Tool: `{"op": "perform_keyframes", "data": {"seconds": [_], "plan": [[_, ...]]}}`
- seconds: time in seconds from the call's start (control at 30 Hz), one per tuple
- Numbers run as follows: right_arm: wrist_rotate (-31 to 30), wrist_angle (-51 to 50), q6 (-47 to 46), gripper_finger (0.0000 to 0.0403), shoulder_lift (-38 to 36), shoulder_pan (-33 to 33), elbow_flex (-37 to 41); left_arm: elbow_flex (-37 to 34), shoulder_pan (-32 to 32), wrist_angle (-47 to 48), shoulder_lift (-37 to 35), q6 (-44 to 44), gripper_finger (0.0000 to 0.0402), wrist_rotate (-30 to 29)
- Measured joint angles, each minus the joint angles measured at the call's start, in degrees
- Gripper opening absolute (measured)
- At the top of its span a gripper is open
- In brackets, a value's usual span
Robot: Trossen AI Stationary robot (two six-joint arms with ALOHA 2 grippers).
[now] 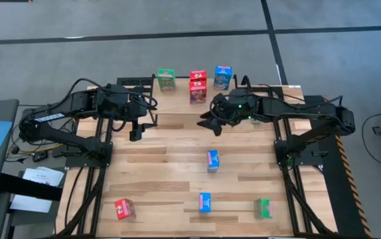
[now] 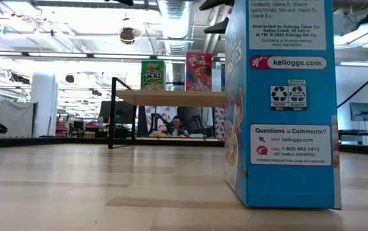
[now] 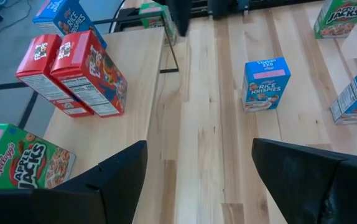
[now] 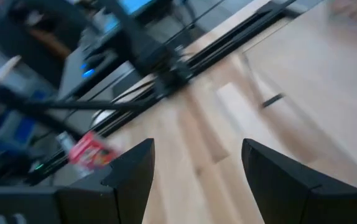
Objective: Stack cereal on shelf
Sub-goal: Put the top blue cereal box on the shelf aligned with the other blue cereal box
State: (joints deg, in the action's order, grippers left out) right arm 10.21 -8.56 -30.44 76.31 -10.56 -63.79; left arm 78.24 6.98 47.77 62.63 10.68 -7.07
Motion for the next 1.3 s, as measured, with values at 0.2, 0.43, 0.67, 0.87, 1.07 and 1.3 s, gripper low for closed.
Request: {"op": "perform_keyframes", "data": {"seconds": [0.2,0.43,0.67,0.87,1.07,1.3], "plan": [[7.9,-0.2,0.9,0.0265,0.6,1.0,0.0,0.0,0.0,0.0,0.0,0.0,0.0279,0.0],[9.3,1.2,0.9,0.0265,0.5,1.9,0.0,0.0,0.0,0.0,0.0,-0.9,0.0279,0.0],[12.4,3.6,4.8,0.0266,0.5,3.3,0.0,0.0,0.0,0.0,0.0,-2.0,0.0279,0.0],[12.5,4.6,-0.5,0.0266,0.5,3.8,0.0,0.0,0.0,-0.1,0.0,-3.8,0.0279,0.0],[12.5,7.9,-7.5,0.0266,0.5,4.8,0.0,0.0,0.0,-0.1,0.0,-5.9,0.0279,0.0],[12.4,24.5,-8.1,0.0266,0.5,8.2,0.0,0.0,0.0,-0.1,0.0,-5.9,0.0279,0.0]]}}
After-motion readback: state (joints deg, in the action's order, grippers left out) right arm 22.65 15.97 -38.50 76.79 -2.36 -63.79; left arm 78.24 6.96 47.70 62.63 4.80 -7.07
